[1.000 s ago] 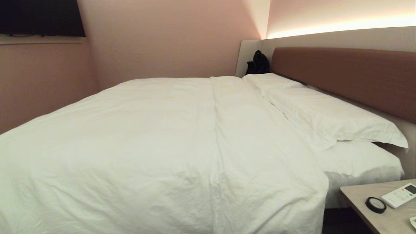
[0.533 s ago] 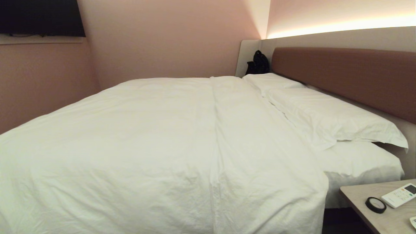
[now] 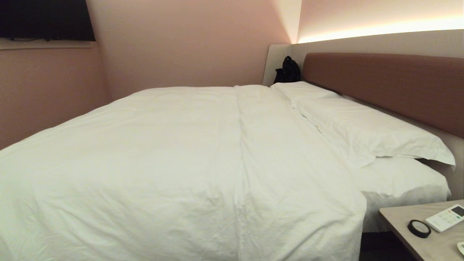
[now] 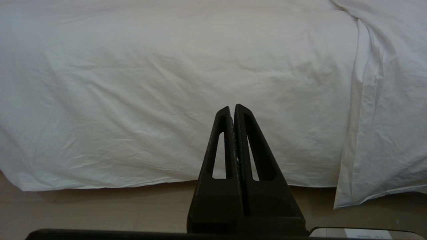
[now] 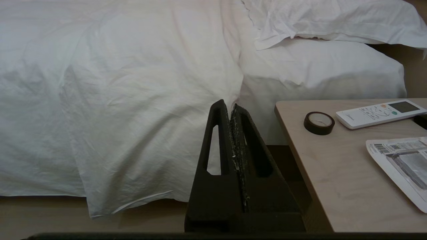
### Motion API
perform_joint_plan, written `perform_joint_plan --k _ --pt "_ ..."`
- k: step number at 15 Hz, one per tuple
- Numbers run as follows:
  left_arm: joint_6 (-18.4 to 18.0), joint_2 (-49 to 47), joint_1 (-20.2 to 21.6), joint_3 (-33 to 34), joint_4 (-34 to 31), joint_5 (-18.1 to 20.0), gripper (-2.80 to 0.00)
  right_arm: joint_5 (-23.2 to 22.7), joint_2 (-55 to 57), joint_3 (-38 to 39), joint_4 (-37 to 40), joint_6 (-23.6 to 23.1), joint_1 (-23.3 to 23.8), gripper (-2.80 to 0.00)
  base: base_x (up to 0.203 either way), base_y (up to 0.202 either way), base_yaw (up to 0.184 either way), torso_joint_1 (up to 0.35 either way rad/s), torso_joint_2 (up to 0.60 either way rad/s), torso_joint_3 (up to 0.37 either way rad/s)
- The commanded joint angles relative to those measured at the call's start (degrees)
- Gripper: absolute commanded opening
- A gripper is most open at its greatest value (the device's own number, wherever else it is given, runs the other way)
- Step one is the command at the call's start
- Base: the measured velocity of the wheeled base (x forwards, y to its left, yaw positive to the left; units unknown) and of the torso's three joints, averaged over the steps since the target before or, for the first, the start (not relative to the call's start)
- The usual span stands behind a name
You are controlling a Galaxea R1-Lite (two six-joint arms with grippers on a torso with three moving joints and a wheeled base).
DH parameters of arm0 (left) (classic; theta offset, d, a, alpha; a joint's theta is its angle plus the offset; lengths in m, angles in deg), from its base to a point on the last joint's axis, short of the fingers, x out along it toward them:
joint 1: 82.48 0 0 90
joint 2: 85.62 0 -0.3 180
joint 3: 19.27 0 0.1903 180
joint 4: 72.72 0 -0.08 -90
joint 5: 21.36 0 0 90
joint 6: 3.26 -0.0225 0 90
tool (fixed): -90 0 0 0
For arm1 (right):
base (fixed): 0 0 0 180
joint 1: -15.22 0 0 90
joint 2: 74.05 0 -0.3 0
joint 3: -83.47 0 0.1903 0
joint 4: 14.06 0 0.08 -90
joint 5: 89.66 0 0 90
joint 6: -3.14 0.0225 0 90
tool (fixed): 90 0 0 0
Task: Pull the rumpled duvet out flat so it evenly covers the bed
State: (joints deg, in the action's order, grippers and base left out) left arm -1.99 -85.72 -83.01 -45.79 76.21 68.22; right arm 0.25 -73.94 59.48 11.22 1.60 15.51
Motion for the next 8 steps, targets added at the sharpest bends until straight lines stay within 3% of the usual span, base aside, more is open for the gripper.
perform_joint_plan --k 1,4,8 --pt "0.05 0.01 0.0 -0.01 -0.03 -0.02 -2.8 0.0 -0.02 0.01 0.02 -0.05 -0.03 -2.8 0.0 0.0 0.0 0.0 0.0 0.0" --pt "0.49 0.01 0.0 0.08 -0.03 -0.11 -2.8 0.0 -0.02 0.01 0.02 -0.05 -0.03 -2.8 0.001 0.018 -0.002 0.0 0.0 0.002" --pt "0.58 0.01 0.0 0.08 -0.03 -0.11 -2.8 0.0 -0.02 0.01 0.02 -0.05 -0.03 -2.8 0.0 0.172 0.0 0.002 0.0 0.004"
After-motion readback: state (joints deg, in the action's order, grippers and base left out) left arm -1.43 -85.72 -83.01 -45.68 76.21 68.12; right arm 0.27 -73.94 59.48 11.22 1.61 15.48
